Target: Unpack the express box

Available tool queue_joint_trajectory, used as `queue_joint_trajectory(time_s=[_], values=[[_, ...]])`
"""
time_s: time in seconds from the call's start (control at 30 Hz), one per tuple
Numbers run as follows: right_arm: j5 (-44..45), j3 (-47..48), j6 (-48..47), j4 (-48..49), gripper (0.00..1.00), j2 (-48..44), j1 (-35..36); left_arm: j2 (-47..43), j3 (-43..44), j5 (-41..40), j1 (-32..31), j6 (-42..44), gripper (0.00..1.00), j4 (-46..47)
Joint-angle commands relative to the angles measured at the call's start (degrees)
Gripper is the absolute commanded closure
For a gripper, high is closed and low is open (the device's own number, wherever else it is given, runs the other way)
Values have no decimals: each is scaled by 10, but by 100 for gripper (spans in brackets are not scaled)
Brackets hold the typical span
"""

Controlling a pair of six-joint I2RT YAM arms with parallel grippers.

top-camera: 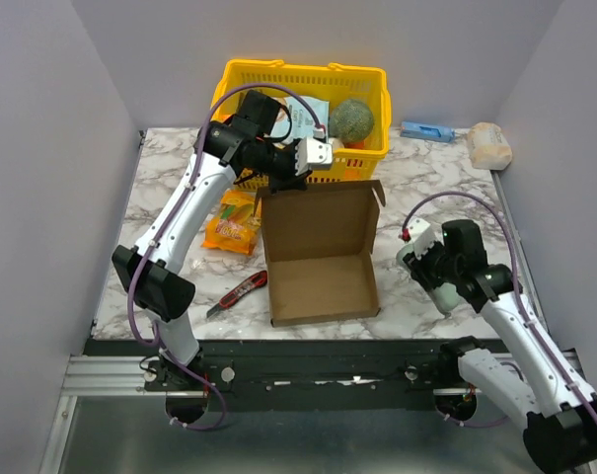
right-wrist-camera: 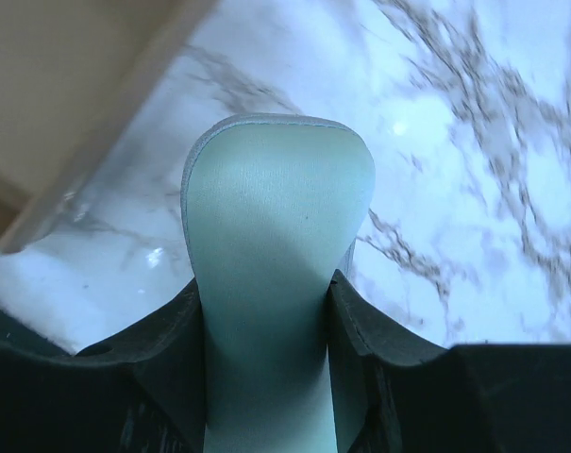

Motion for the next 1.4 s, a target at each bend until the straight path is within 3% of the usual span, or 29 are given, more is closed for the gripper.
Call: queue_joint_trajectory(time_s=[0.0, 0.17, 0.33, 0.4, 0.5, 0.57, 0.63, 0.67, 0.7, 0.8, 0.93, 1.03, 1.1, 1.2, 1.37], values=[[59, 29, 64, 75, 70, 67, -80, 0, -5, 7, -8, 44, 85, -19], [79, 36, 64, 154, 67, 148, -127, -13, -21, 3, -25, -35, 80, 99], [66, 26, 64, 202, 47, 192, -149, -16, -15, 11, -28, -70, 75, 144], [44, 26, 56, 203, 30, 200, -150, -18, -17, 21, -28, -72, 65, 144], [43, 26, 53, 200, 13, 199, -150, -24, -26, 33, -29, -77, 47, 144], [39, 31, 45, 194, 7, 198, -150, -27, -26, 39, -29, -87, 36, 142], [28, 39, 26, 178, 3, 188, -149, -30, -20, 43, -29, -101, 32, 147], [17, 46, 19, 170, 3, 184, -149, -31, -12, 43, -29, -115, 13, 149], [9, 72, 18, 149, 3, 179, -150, -37, -8, 42, -29, -122, 1, 154], [-48, 138, 22, 93, 0, 163, -150, -55, 1, 28, -29, -157, 1, 174], [-96, 179, 35, 88, 0, 154, -149, -84, -38, -38, -20, -202, 1, 202], [-31, 206, 115, 108, 0, 168, -149, -112, -97, -114, 14, -237, 1, 221], [61, 224, 163, 105, 0, 176, -150, -135, -151, -177, 31, -244, 1, 228], [118, 257, 158, 80, 0, 182, -149, -158, -213, -266, 65, -267, 1, 236], [134, 305, 175, 31, 0, 197, -149, -198, -311, -334, 123, -334, 1, 262]])
